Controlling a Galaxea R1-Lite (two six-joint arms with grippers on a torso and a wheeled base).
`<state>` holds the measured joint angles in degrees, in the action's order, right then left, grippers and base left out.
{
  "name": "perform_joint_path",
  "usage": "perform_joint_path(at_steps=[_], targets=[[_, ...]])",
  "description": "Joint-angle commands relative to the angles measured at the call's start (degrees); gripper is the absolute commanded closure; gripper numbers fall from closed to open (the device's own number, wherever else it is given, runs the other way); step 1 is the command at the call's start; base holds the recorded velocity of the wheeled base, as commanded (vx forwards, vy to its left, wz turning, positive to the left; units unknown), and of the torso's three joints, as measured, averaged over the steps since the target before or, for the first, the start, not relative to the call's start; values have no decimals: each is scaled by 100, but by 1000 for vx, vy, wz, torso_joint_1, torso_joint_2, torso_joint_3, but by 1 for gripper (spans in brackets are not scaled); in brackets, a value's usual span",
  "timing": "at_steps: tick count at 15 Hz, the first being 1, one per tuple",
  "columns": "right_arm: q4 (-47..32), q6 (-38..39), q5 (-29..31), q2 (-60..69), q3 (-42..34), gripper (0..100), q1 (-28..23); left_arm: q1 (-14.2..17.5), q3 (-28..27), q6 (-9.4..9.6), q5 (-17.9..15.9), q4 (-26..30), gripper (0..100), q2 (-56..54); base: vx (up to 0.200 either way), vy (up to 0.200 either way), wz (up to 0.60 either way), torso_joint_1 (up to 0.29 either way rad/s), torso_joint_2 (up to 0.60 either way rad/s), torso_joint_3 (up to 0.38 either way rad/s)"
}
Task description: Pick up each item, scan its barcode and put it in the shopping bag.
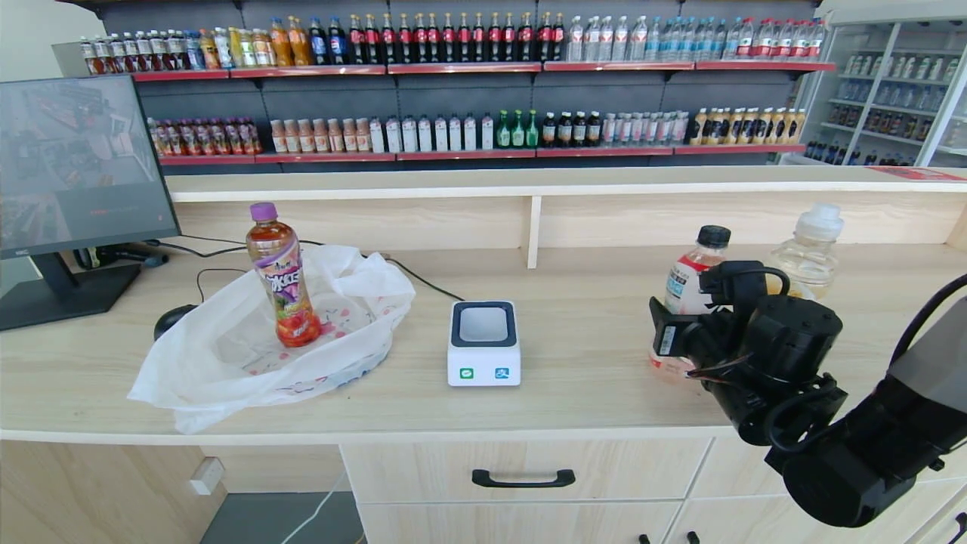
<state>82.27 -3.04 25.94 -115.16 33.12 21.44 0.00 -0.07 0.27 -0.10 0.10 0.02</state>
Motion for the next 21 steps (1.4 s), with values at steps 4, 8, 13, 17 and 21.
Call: perform_joint_path(at_steps=[4, 8, 13, 17, 21], targets=[[43, -4, -1, 91, 19, 100, -9, 0, -1, 0, 1, -1, 0, -2, 0, 0, 0, 0, 0, 0], [43, -4, 7, 205, -7, 100, 0, 0, -1, 0, 1, -1, 0, -2, 0, 0, 0, 0, 0, 0], [34, -22, 7, 636, -131, 100, 27, 0, 7, 0, 1, -1, 0, -2, 0, 0, 0, 0, 0, 0], [43, -110, 16, 987, 186, 100, 290, 9, -1, 0, 1, -1, 0, -2, 0, 0, 0, 0, 0, 0], [184, -48, -19, 1365, 247, 100, 492, 0, -1, 0, -8, -1, 0, -2, 0, 0, 0, 0, 0, 0]])
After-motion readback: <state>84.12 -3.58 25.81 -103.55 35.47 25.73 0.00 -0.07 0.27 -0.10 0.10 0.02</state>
